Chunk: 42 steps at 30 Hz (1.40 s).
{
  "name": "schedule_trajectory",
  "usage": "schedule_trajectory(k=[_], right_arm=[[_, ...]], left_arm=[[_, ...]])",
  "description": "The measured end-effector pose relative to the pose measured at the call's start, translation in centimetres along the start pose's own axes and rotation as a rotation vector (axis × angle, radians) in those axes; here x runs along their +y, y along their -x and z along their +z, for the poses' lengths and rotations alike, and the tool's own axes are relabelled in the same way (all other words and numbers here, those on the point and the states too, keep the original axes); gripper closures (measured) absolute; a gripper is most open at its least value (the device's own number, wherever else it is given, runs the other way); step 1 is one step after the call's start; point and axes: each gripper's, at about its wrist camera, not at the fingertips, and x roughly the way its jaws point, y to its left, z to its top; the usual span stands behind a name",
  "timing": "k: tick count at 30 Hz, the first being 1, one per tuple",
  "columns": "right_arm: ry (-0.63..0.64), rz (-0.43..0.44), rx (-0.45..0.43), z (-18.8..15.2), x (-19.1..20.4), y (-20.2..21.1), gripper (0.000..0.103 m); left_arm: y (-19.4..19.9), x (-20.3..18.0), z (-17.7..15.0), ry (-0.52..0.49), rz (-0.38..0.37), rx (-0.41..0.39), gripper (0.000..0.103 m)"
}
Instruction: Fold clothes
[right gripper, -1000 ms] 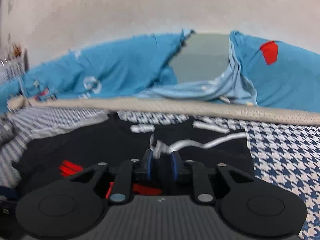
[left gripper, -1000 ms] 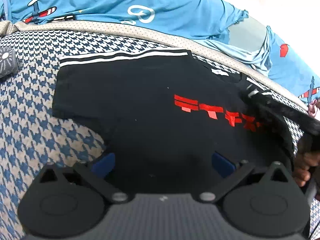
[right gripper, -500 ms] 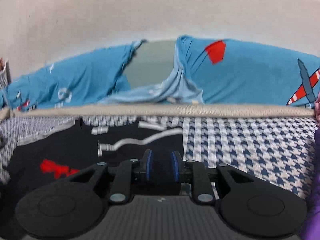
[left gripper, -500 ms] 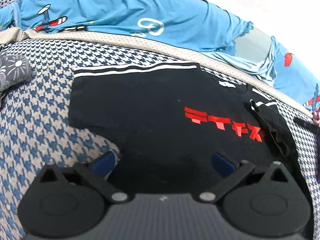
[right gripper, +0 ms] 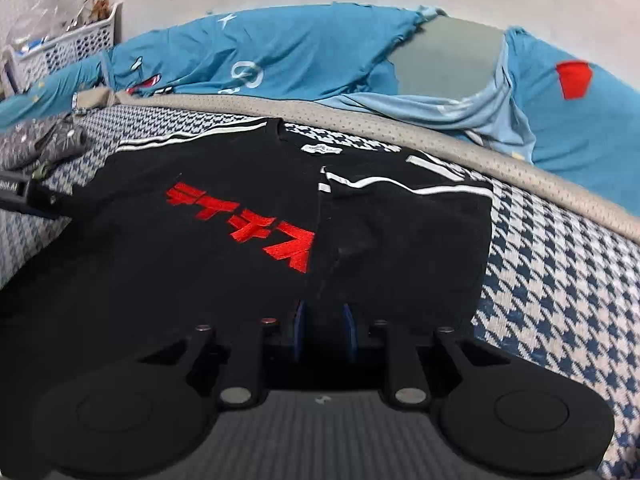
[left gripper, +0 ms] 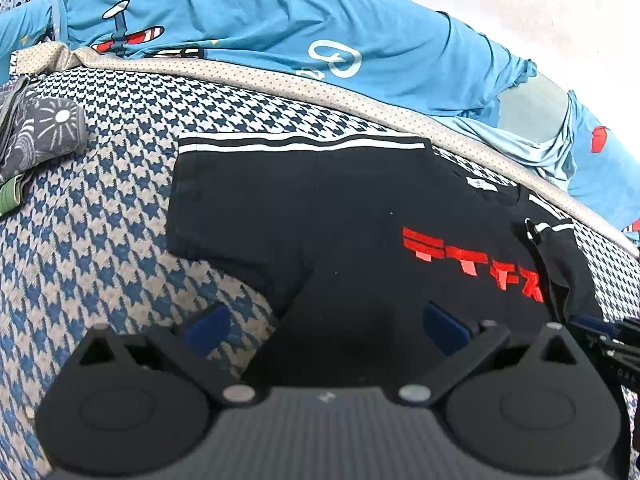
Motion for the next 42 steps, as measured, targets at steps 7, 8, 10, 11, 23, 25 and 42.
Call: schedule_trajectory(k=[7, 8, 10, 11, 23, 25, 42], right_arm=[[0.019, -0.116, -0.099, 0.8, 0.7, 0.5, 0.082], [0.022, -0.126, -0.099, 0.9, 0.7, 0.2, 0.082], [0.020, -0.135, -0.091, 1.2, 0.7, -0.4, 0.082], [0.019, -0.138, -0.088, 1.2, 0.8, -0.7, 0.082], [0.023, -0.155, -0.071, 1.2, 1.1, -2.2, 0.095], [0.027, -0.135, -0.081, 1.5, 1.3, -1.9, 0.097], [-0.066, -0.056, -0.062, 2.9, 5.3, 1.9, 0.079]], left_arm=[[0.0, -0.1, 0.0, 0.002, 0.003, 0.003, 0.000], [0.0, -0.1, 0.0, 0.003, 0.003, 0.004, 0.000], [-0.1, -0.1, 0.0, 0.002, 0.005, 0.005, 0.000], [-0.1, -0.1, 0.0, 0.001, 0.006, 0.006, 0.000], [-0.1, 0.7, 0.3, 0.029, 0.009, 0.012, 0.000], [-0.1, 1.0, 0.5, 0.035, 0.014, 0.007, 0.000], [-1.9, 10.6, 3.0, 0.408, -0.033, 0.026, 0.000]])
